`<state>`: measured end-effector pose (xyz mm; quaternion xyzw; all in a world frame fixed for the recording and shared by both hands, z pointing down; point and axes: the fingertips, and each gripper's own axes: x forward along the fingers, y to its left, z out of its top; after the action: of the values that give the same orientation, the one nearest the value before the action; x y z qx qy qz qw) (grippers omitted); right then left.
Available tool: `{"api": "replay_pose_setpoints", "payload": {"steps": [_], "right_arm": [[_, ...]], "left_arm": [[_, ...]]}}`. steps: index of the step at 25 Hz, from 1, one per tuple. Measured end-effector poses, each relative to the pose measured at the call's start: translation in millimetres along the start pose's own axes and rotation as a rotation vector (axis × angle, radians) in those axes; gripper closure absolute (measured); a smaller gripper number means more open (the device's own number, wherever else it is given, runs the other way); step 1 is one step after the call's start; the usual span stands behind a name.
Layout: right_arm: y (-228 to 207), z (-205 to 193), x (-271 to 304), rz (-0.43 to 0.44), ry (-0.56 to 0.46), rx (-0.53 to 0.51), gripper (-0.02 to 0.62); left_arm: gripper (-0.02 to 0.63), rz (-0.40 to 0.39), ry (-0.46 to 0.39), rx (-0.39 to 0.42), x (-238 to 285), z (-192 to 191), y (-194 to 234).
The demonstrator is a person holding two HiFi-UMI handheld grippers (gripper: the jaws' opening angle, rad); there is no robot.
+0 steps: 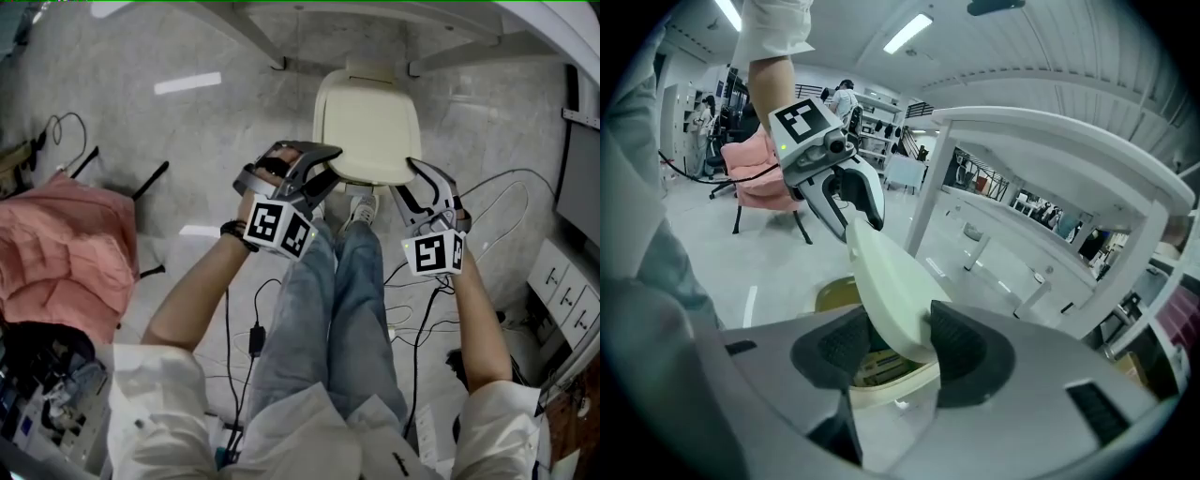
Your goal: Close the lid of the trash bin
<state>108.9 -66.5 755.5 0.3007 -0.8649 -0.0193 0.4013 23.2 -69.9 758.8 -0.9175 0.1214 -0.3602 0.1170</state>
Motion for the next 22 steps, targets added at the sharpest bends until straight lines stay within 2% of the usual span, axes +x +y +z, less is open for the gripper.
{"api": "replay_pose_setpoints", "payload": {"steps": [9,16,22], "right_arm": [[17,-15,6,0.013,0.029,-0.035,0.37],[28,-25,10,0.047,0.048,-0.052,0.35],[37,-32,12,0.102,0.047,0.025,0.332]], "left_arm": [[0.413,-0.036,0.009,-0.015,6,-11,-20],[0.397,-0.075,0.001,-0.07,11,-16,-32],[0.387,-0.121,0.01,-0.086,15,-22,-41]]}}
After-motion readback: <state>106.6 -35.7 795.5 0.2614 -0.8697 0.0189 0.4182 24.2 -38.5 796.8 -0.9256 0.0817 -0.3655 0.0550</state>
